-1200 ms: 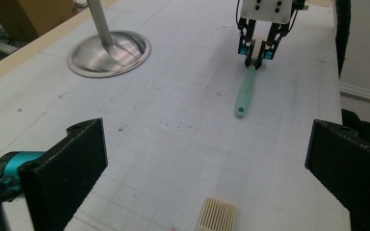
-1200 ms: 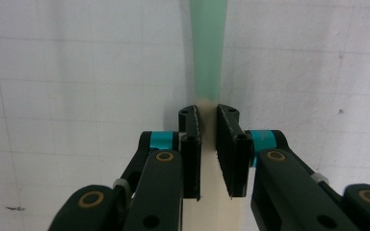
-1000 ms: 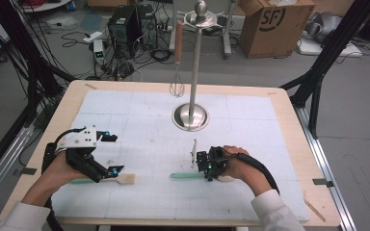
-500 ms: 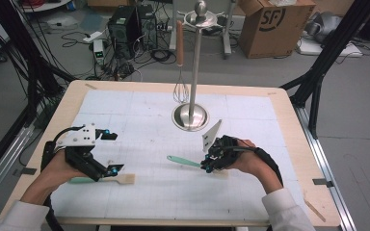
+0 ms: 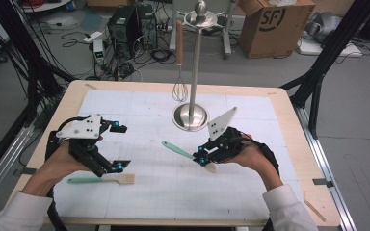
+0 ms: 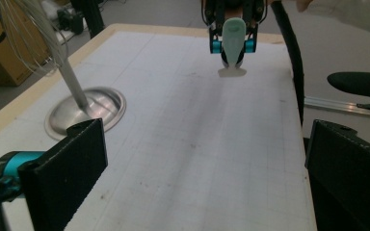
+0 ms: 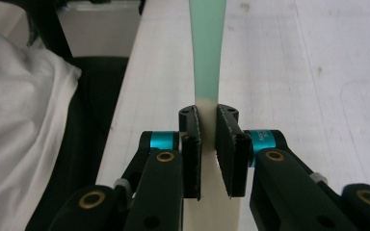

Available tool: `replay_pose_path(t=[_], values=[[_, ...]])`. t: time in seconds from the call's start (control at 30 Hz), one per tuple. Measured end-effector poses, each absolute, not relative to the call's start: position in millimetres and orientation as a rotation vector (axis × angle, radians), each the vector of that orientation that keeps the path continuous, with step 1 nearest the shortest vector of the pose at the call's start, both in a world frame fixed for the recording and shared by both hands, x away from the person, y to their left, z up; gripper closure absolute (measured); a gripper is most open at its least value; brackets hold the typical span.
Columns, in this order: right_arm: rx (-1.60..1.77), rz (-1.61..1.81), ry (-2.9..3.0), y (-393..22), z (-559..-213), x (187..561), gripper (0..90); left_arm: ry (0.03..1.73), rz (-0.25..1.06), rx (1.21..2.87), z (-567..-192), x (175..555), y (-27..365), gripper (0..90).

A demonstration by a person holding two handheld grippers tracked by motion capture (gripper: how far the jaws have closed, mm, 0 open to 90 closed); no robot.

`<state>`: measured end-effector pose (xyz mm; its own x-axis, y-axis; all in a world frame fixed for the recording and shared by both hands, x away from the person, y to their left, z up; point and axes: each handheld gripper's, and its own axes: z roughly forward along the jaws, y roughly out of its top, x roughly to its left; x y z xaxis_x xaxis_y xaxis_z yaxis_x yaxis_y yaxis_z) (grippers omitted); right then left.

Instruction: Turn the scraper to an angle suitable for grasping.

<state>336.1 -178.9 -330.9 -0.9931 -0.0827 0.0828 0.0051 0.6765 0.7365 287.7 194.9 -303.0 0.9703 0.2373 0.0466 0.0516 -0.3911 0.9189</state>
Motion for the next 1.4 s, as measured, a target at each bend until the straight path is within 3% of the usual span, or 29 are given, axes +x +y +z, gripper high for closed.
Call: replay_pose_path(t=[0.33,0.67,0.83,1.1,1.4], values=[[0.136,-1.343,-2.679,-170,-318,337,81.3,0.067,0.164,1.962,-278,286,165,1.7],[0.178,-1.391,-2.642,-162,-315,336,81.2,-0.032,0.099,1.945,-269,290,144,10.7],[0.202,-1.406,-2.621,-156,-314,334,81.2,-0.084,0.072,1.942,-267,291,133,18.3],[0.227,-1.425,-2.598,-153,-313,333,81.2,-0.149,0.041,1.917,-266,291,129,40.9],[0.245,-1.438,-2.568,-148,-312,331,81.2,-0.168,0.041,1.897,-265,291,129,58.0]])
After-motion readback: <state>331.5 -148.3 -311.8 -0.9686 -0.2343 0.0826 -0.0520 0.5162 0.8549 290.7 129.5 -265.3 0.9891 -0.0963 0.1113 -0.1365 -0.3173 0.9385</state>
